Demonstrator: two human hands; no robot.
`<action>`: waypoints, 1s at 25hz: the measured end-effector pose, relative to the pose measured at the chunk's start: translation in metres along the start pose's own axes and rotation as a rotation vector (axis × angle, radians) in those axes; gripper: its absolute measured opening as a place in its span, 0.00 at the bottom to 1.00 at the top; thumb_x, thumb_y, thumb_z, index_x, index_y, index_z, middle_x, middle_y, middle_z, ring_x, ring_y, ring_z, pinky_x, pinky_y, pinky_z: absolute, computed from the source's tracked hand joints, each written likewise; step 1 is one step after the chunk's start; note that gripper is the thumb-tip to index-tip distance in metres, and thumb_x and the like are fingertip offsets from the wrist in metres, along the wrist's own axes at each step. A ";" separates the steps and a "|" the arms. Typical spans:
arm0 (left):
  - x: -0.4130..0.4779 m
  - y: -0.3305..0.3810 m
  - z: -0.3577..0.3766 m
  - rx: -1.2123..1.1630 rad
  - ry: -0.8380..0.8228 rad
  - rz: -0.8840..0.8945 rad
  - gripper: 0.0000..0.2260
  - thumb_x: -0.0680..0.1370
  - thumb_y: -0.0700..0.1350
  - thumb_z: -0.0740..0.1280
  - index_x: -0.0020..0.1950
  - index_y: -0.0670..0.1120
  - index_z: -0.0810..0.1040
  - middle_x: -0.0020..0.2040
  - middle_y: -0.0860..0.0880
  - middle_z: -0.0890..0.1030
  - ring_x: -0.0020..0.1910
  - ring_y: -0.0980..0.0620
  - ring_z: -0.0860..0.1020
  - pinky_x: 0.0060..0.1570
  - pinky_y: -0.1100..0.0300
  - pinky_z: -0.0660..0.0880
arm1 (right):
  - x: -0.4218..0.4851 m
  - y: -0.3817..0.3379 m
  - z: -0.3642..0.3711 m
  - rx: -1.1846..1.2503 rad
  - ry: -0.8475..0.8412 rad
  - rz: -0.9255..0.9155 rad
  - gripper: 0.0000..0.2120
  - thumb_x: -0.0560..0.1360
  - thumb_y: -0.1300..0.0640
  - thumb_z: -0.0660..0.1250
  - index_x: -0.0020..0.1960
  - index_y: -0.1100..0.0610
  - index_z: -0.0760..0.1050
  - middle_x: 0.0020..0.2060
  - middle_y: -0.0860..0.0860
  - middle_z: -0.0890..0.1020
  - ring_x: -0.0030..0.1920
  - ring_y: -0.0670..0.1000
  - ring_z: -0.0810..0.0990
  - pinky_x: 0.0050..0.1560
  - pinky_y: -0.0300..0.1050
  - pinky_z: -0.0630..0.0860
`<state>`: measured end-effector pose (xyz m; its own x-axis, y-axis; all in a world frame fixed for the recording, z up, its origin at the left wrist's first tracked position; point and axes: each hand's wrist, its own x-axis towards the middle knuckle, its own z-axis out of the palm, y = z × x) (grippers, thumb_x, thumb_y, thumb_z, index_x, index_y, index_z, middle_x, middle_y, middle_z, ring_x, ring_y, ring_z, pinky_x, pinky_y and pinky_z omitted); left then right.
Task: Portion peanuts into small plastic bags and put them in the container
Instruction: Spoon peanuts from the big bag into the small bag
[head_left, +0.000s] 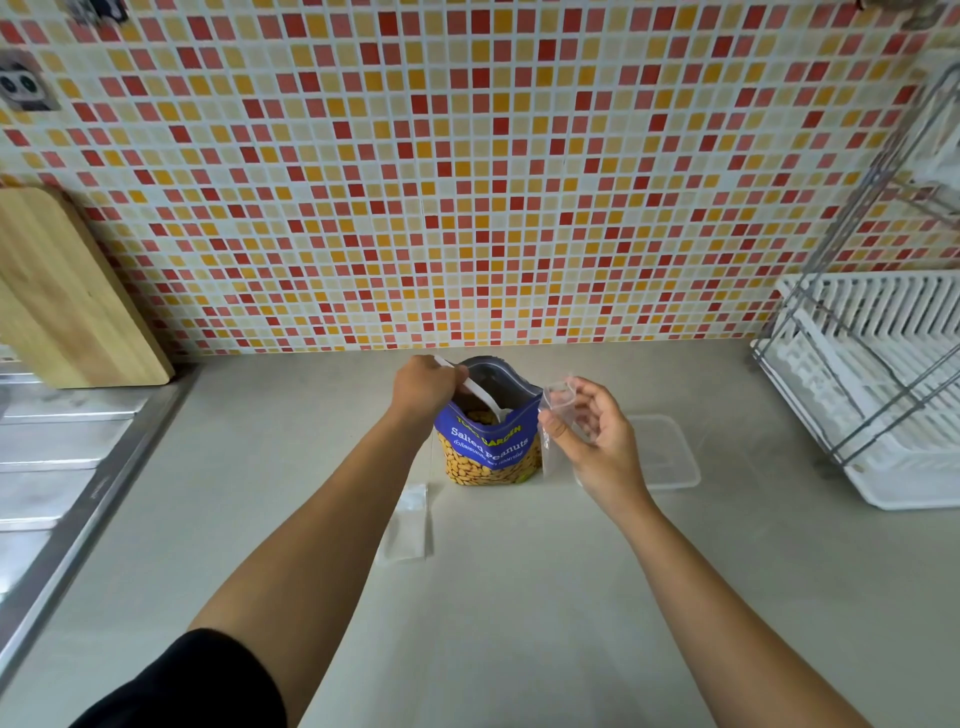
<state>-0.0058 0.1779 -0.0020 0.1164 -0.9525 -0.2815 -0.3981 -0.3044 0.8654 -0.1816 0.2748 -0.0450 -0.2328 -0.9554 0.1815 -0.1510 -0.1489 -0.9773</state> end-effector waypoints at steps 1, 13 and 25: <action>0.001 0.000 -0.001 -0.046 0.008 0.002 0.05 0.77 0.45 0.66 0.45 0.45 0.75 0.42 0.47 0.78 0.45 0.47 0.78 0.47 0.56 0.75 | 0.001 0.000 0.000 -0.006 0.007 -0.005 0.27 0.65 0.44 0.72 0.61 0.50 0.70 0.53 0.47 0.80 0.55 0.49 0.78 0.56 0.42 0.75; -0.003 0.004 -0.030 -0.355 -0.001 -0.206 0.05 0.79 0.43 0.63 0.52 0.42 0.74 0.42 0.49 0.79 0.39 0.56 0.75 0.49 0.56 0.65 | 0.014 -0.008 0.006 -0.249 0.031 -0.136 0.24 0.68 0.51 0.74 0.62 0.53 0.73 0.49 0.42 0.76 0.51 0.40 0.75 0.49 0.25 0.71; -0.002 0.022 -0.067 -0.453 0.009 -0.215 0.08 0.77 0.46 0.66 0.54 0.46 0.74 0.46 0.52 0.81 0.44 0.56 0.78 0.54 0.52 0.64 | 0.024 -0.011 0.024 -0.586 -0.032 -0.247 0.28 0.69 0.45 0.72 0.63 0.58 0.72 0.52 0.53 0.77 0.52 0.50 0.75 0.49 0.43 0.74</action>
<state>0.0466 0.1724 0.0452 0.1609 -0.8670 -0.4716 0.0709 -0.4665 0.8817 -0.1627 0.2474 -0.0329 -0.0962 -0.9193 0.3817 -0.6996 -0.2103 -0.6829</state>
